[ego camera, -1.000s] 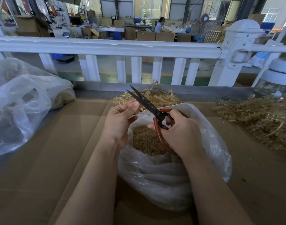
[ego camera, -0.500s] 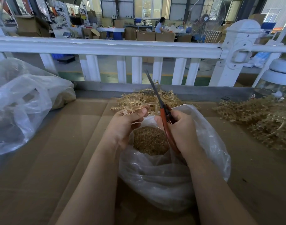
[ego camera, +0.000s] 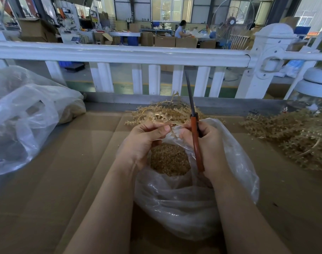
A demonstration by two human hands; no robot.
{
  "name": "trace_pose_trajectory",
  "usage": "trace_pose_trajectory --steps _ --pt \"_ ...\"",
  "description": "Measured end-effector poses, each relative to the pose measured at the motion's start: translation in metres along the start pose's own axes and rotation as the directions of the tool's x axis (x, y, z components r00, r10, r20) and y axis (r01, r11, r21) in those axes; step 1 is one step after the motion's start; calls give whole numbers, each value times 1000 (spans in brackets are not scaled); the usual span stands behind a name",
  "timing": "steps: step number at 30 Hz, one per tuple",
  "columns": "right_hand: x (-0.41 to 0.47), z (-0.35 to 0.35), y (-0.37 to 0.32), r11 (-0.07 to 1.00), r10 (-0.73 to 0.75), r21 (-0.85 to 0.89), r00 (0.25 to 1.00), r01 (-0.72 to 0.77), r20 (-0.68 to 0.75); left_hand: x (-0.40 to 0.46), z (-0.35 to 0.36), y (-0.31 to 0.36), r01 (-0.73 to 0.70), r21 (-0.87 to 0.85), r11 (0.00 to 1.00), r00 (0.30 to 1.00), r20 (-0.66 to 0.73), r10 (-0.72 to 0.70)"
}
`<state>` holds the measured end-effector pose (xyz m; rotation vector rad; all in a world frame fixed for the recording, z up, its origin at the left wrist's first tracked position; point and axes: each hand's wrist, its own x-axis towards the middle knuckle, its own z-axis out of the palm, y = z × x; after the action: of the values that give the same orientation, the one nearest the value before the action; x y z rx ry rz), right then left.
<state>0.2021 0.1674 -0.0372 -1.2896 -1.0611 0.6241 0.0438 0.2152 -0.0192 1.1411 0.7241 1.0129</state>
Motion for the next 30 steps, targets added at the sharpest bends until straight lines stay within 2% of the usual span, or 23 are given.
trace_pose_trajectory --steps 5,8,12,15,18,21,26,30 --pt "-2 -1 -2 996 -73 -58 997 74 9 -2 -1 3 -4 -41 999 999 -39 3" --pt "-4 0 -2 989 -107 -100 994 110 35 -2 0 3 -28 -44 999 994 -108 23" --pt "-5 2 1 972 -100 -212 995 97 0 -1 1 5 -50 -170 984 981 -194 16" --pt "-8 3 1 891 -173 -426 985 157 3 1 0 5 -66 -209 976 974 -225 18" --pt "-11 4 -1 819 -195 -534 977 210 86 1 0 5 -84 -213 973 973 -228 34" --pt "-10 5 1 694 -263 -657 953 295 150 2 -1 4 -94 -234 968 978 -205 45" --pt "-10 2 -1 616 -265 -732 952 291 155 1 1 4 -87 -234 968 977 -212 36" --pt "-9 2 -2 621 -258 -733 956 276 142 1 0 4 -92 -179 980 977 -208 54"
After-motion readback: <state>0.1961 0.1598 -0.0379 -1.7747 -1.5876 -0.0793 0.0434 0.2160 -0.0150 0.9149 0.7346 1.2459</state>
